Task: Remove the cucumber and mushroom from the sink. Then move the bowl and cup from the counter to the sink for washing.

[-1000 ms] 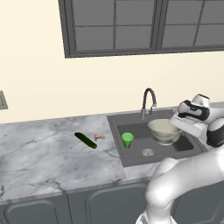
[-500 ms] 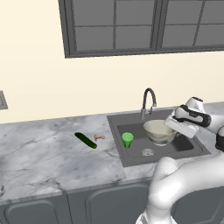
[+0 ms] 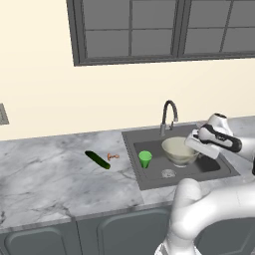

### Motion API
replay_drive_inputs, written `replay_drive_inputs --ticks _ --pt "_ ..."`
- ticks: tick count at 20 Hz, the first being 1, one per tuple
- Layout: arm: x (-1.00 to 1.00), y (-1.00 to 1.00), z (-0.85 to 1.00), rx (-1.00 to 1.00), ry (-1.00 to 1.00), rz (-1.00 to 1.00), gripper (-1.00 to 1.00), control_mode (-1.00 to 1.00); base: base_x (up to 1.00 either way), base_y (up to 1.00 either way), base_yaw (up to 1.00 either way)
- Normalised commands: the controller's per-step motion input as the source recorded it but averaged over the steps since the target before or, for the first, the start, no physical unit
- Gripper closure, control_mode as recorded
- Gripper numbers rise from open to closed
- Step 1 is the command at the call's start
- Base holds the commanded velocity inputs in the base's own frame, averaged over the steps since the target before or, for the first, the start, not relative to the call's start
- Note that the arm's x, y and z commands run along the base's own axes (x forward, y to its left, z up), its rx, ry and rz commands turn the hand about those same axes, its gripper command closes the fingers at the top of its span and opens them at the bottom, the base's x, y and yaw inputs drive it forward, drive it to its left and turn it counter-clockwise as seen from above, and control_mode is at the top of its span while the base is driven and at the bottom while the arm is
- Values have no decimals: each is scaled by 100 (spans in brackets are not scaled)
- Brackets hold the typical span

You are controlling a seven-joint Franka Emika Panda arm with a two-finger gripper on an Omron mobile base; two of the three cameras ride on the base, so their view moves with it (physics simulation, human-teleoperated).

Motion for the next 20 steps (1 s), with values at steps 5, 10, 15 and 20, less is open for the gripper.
replay_drive_inputs --ticks 5,10,15,20 --pt "16 14 -20 -1 0 0 100 -100 0 0 0" --pt "19 23 -5 0 0 0 100 -100 0 0 0" --pt "10 32 -6 0 0 0 100 -100 0 0 0" --pt "4 38 -3 0 0 0 100 -100 0 0 0"
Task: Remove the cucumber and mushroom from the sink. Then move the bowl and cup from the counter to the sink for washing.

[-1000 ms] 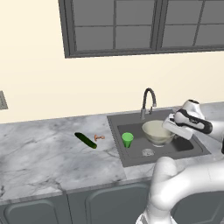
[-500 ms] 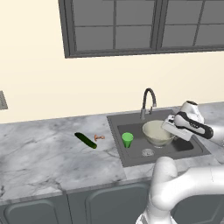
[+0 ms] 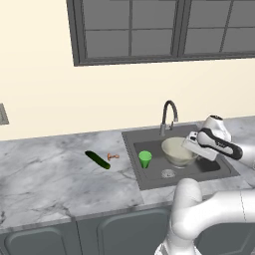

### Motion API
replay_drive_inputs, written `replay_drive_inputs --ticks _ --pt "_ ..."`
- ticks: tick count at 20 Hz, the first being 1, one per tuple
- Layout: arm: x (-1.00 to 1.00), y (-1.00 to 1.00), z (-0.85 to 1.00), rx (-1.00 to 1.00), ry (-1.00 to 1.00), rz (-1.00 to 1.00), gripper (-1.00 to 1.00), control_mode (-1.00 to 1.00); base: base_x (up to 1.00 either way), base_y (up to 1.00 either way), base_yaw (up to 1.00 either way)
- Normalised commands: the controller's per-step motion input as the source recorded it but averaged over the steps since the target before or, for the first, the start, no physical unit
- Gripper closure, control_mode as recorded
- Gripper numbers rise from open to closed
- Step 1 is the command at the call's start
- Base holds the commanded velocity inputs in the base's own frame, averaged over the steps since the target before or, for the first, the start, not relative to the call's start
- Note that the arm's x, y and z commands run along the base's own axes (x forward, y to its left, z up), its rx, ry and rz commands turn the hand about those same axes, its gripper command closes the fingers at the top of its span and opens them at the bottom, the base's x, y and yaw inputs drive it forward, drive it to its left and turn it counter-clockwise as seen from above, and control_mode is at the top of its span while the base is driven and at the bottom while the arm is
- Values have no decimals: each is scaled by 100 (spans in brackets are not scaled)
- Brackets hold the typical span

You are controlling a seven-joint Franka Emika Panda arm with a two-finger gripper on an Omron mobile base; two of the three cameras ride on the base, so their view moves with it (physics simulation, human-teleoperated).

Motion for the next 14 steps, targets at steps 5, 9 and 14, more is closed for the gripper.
replay_drive_inputs --ticks 5,9,14 --pt "2 42 -5 0 0 -1 100 -100 0 0 0" --pt "6 24 -10 -1 1 -3 100 -100 0 0 0" --pt "13 14 -16 -5 9 -3 100 -100 0 0 0"
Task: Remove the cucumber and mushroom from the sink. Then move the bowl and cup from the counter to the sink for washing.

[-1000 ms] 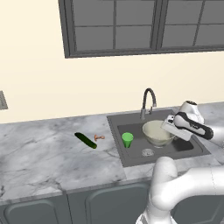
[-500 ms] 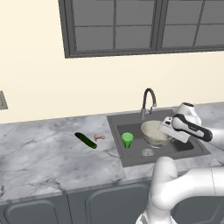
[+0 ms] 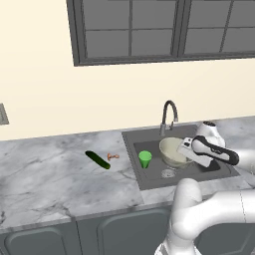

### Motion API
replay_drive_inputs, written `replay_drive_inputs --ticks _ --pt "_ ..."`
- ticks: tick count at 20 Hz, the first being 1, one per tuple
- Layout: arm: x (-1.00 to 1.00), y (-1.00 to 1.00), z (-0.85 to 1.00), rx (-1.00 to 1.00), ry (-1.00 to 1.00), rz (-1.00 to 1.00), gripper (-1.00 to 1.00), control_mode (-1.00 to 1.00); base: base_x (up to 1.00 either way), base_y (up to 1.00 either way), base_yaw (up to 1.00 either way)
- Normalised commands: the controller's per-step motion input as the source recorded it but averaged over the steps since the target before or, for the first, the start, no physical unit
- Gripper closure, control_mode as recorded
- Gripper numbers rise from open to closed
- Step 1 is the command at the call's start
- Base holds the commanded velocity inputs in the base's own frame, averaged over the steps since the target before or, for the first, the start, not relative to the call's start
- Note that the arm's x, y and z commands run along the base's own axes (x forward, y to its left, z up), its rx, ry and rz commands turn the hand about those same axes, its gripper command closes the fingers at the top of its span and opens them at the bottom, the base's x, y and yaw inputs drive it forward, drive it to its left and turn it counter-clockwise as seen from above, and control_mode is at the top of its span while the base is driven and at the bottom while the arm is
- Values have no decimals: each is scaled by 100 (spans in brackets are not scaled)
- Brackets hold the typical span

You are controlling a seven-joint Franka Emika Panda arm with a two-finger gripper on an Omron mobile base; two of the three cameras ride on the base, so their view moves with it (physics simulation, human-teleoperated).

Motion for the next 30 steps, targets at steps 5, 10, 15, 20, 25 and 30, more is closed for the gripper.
replay_drive_inputs --ticks 5,10,15,20,25,30 --pt "19 5 -18 -8 12 0 100 -100 0 0 0" --pt "16 0 -18 -8 16 0 100 -100 0 0 0" --pt "-4 0 -12 -9 16 0 100 -100 0 0 0" --pt "-18 0 -9 -9 13 0 100 -100 0 0 0" --pt "-15 0 -14 -8 6 0 100 -100 0 0 0" --pt "-4 0 -18 -6 2 0 100 -100 0 0 0"
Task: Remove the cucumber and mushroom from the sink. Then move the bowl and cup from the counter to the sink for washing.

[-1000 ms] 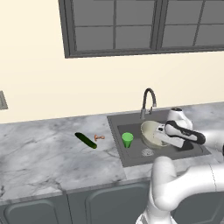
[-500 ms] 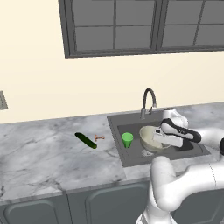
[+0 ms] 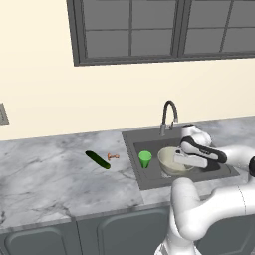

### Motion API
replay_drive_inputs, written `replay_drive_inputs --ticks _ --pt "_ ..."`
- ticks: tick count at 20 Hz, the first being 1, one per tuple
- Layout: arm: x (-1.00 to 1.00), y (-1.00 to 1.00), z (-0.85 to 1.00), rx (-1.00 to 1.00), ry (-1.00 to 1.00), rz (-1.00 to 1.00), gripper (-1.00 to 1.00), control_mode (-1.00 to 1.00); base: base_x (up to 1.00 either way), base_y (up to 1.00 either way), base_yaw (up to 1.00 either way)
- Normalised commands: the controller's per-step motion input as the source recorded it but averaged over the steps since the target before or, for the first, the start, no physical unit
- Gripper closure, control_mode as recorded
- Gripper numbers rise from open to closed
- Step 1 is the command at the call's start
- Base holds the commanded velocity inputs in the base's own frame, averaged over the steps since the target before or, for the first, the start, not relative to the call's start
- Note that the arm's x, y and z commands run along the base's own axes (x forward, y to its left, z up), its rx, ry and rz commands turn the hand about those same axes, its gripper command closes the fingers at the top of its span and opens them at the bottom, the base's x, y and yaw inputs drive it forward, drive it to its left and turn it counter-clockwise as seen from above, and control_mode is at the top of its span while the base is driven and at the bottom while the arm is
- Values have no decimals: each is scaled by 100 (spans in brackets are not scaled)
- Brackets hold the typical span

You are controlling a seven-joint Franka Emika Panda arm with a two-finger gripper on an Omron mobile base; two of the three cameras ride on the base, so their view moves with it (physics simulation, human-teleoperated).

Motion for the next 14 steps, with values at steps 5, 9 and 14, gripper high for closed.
replay_drive_inputs --ticks 5,9,14 --pt "-1 0 -14 -4 0 0 100 -100 0 0 0" --pt "-2 0 -3 0 0 0 100 -100 0 0 0" --pt "-7 -2 -1 0 0 0 -100 -100 0 0 0"
